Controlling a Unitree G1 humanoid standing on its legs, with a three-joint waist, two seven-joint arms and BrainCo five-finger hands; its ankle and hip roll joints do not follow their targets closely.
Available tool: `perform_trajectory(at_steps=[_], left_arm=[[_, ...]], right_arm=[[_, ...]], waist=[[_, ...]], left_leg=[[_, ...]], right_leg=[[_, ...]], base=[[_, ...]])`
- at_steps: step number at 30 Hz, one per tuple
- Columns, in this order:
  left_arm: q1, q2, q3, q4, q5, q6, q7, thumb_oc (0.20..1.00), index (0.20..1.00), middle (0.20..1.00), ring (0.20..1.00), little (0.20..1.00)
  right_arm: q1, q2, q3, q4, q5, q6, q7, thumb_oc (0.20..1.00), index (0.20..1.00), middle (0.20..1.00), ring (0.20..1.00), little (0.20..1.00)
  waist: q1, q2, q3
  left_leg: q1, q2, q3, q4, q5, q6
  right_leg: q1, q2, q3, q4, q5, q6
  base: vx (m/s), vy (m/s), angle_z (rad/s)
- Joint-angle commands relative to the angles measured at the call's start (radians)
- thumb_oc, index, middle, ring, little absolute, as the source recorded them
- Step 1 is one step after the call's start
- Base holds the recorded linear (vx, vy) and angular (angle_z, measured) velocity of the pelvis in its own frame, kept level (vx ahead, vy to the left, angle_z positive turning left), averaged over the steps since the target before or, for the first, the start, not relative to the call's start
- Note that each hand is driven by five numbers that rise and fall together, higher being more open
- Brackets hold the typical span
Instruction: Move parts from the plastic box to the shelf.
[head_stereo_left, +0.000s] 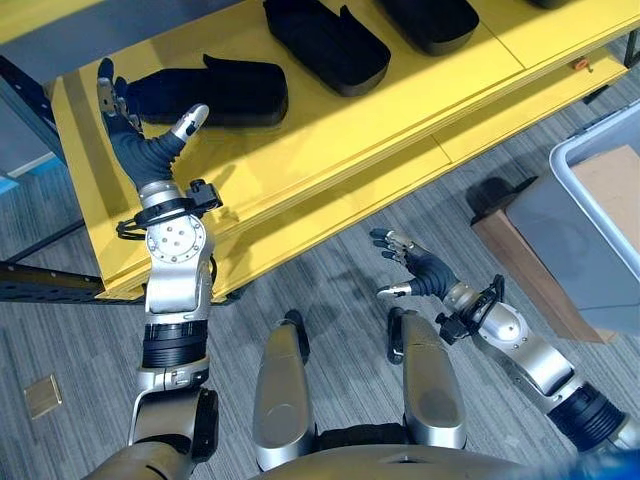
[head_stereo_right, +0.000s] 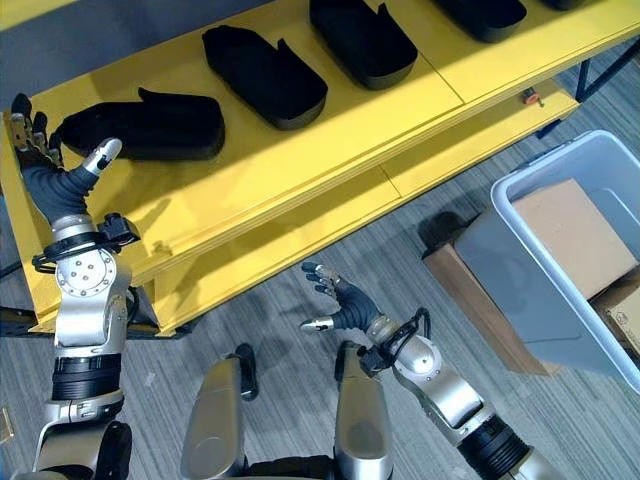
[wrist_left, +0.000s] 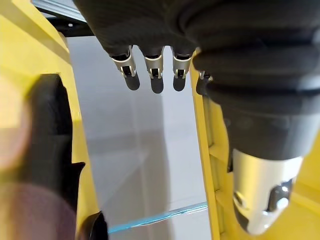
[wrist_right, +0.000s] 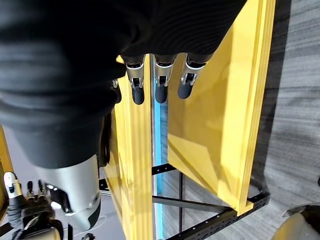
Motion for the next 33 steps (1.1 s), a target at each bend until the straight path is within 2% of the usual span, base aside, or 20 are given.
perform_trajectory(at_steps=[1,4,9,16,18,19,24,33], left_arm=[[-0.031,0.001,0.005,-0.065,0.038,-0.043,-0.008,1.000,1.000,1.000,1.000,1.000],[-0.062,0.003,-0.014,-0.037,0.024,-0.047,-0.010,1.000,1.000,1.000,1.000,1.000],[-0.159,-0.018,-0.066,0.044,-0.078,-0.063,-0.021,1.000,1.000,1.000,1.000,1.000],[-0.319,-0.009,-0.139,0.271,-0.188,-0.073,-0.026,1.000,1.000,1.000,1.000,1.000],[-0.353,-0.022,-0.145,0.325,-0.244,-0.078,-0.032,1.000,1.000,1.000,1.000,1.000],[-0.400,-0.017,-0.163,0.406,-0.292,-0.073,-0.046,1.000,1.000,1.000,1.000,1.000],[-0.418,-0.039,-0.157,0.506,-0.380,-0.063,-0.068,1.000,1.000,1.000,1.000,1.000],[-0.432,-0.027,-0.156,0.624,-0.410,-0.050,-0.074,1.000,1.000,1.000,1.000,1.000]], right_arm=[[-0.031,0.053,-0.039,-0.026,-0.012,-0.033,0.006,1.000,1.000,1.000,1.000,1.000],[-0.032,0.051,-0.039,-0.030,-0.012,-0.035,0.005,1.000,1.000,1.000,1.000,1.000],[-0.033,0.041,-0.038,-0.027,-0.003,-0.040,0.000,1.000,1.000,1.000,1.000,1.000],[-0.045,0.013,-0.038,-0.011,0.013,-0.046,-0.011,1.000,1.000,1.000,1.000,1.000],[-0.045,0.002,-0.035,-0.005,0.018,-0.049,-0.009,1.000,1.000,1.000,1.000,1.000],[-0.049,-0.014,-0.037,0.000,0.026,-0.053,-0.010,1.000,1.000,1.000,1.000,1.000],[-0.042,-0.032,-0.047,0.000,0.033,-0.054,-0.009,1.000,1.000,1.000,1.000,1.000],[-0.034,-0.048,-0.058,0.008,0.036,-0.056,-0.019,1.000,1.000,1.000,1.000,1.000]], waist=[[0.016,0.023,-0.032],[0.011,0.024,-0.032],[-0.011,0.024,-0.032],[-0.044,0.018,-0.032],[-0.053,0.017,-0.032],[-0.069,0.014,-0.032],[-0.089,0.010,-0.032],[-0.103,0.001,-0.032]], left_leg=[[0.129,0.082,-0.013,-0.115,0.288,-0.130],[0.131,0.080,-0.014,-0.117,0.287,-0.130],[0.134,0.075,-0.016,-0.120,0.286,-0.130],[0.139,0.071,-0.017,-0.117,0.277,-0.130],[0.138,0.071,-0.019,-0.116,0.278,-0.130],[0.136,0.072,-0.018,-0.116,0.279,-0.130],[0.136,0.070,-0.019,-0.113,0.278,-0.130],[0.133,0.068,-0.021,-0.100,0.274,-0.130]], right_leg=[[-0.045,-0.071,0.124,0.071,0.343,0.146],[-0.048,-0.073,0.122,0.070,0.343,0.146],[-0.045,-0.081,0.125,0.064,0.344,0.149],[-0.040,-0.093,0.127,0.060,0.336,0.158],[-0.040,-0.094,0.130,0.058,0.336,0.160],[-0.039,-0.097,0.135,0.053,0.336,0.163],[-0.039,-0.100,0.140,0.051,0.332,0.167],[-0.043,-0.099,0.146,0.057,0.329,0.170]], base=[[0.00,0.000,0.00],[0.00,0.000,0.00],[0.01,0.003,-0.03],[0.01,0.002,0.00],[0.02,0.007,0.01],[0.00,0.000,0.00],[0.03,0.010,-0.05],[0.00,0.000,0.00]])
